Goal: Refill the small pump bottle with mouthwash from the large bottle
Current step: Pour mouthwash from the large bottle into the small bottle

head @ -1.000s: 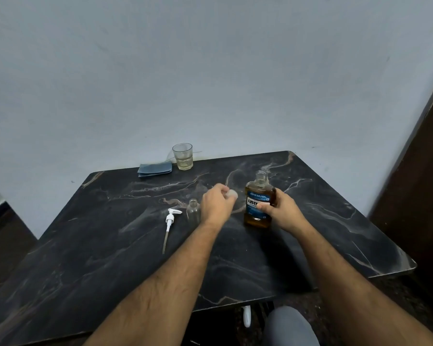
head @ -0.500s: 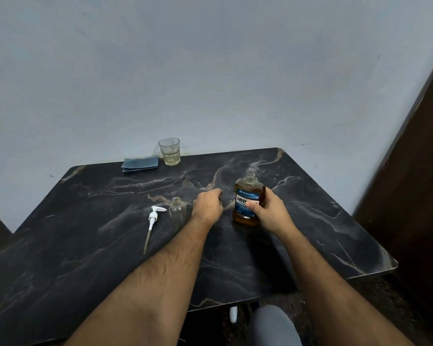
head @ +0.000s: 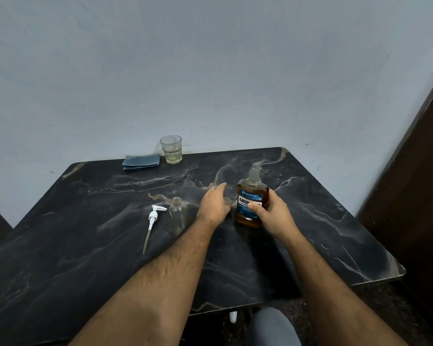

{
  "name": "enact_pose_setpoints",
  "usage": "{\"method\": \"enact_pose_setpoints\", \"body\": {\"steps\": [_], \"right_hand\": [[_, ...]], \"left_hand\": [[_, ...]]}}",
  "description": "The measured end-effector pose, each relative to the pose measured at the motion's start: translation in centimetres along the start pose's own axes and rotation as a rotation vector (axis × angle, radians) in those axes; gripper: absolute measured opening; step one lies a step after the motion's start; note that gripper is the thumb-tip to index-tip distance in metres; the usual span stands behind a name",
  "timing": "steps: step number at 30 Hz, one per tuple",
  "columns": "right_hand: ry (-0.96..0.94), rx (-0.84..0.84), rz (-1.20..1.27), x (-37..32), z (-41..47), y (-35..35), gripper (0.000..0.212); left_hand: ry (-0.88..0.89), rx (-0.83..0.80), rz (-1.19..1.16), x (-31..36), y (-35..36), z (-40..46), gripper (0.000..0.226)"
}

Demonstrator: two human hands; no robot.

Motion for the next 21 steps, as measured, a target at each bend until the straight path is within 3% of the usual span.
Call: {"method": "enact_pose_setpoints", "body": {"steps": [3, 7, 10, 16, 21], "right_hand": [[0.004, -0.013, 0.005, -0.1, 0.0, 0.0, 0.045], [0.014, -0.038, 0.053, 0.2, 0.1, 0.1, 0.045], [0.031, -0.039, 0.079, 0.3, 0.0, 0.2, 0.043], [0.024, -0.061, 0.086, -0.3, -0.9, 1.4, 0.043], [0.02, -0.061, 0.082, -0.4, -1.6, 2.7, 0.042]], "left_hand": [[-0.03, 0.086, -0.04, -0.1, -1.4, -1.4, 0.059], [-0.005, 0.273, -0.14, 0.7, -3.2, -5.6, 0.032], [0.037, 0.319, -0.237, 1.4, -3.7, -9.7, 0.019], [-0.014, 0.361, -0.329, -1.8, -5.3, -14.4, 0.013], [-0.139, 0.548, -0.376, -6.1, -9.0, -16.5, 0.014]]}}
Point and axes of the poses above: each hand's wrist, its own z-axis towards the middle knuckle, its own y-axis out of the palm, x = y × z, the point moved 10 cm from there along z, towards the middle knuckle, and after that the axes turned 4 degrees about y, right-handed, at the moved point
